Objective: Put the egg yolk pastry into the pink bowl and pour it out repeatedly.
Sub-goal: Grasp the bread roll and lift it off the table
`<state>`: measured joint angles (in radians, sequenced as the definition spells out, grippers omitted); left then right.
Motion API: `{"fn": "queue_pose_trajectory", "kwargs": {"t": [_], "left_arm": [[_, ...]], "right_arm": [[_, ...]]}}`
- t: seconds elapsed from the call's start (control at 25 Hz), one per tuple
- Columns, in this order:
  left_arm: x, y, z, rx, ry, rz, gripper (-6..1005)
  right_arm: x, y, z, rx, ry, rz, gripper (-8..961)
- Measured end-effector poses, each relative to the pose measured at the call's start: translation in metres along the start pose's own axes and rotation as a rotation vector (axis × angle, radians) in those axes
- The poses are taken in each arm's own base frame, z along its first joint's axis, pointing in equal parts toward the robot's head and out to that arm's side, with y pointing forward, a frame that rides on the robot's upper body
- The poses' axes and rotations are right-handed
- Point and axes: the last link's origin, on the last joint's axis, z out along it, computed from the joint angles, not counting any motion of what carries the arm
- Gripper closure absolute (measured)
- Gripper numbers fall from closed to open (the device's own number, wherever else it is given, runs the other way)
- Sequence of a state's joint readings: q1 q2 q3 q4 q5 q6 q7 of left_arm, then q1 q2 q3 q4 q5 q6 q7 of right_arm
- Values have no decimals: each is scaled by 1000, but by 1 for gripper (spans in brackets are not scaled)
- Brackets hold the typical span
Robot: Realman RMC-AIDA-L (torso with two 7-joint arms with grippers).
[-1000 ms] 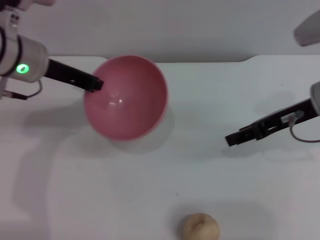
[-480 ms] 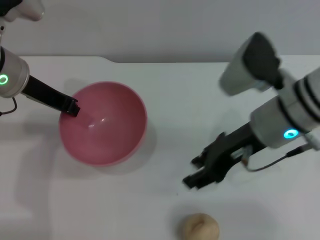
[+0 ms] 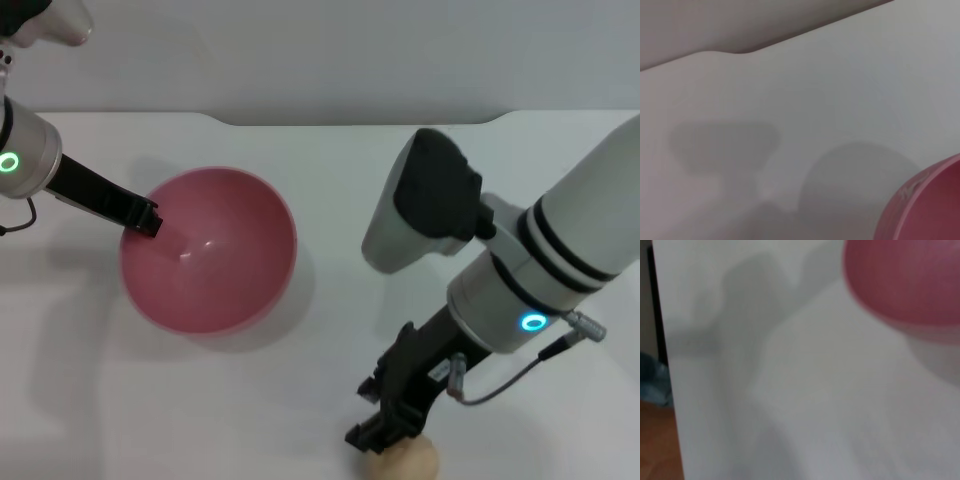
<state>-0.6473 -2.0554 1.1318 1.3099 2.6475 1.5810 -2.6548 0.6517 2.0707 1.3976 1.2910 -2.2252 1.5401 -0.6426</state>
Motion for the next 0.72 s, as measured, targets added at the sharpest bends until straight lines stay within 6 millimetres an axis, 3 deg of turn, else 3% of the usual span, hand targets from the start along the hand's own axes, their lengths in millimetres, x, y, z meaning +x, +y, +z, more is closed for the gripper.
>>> {"fn": "queue_pose_trajectory", "kwargs": {"t": [0.72], "left_arm": [[2,1,1,-1,-3,8,1000]], "right_arm": [[20,9,16,15,195,42,532]]}}
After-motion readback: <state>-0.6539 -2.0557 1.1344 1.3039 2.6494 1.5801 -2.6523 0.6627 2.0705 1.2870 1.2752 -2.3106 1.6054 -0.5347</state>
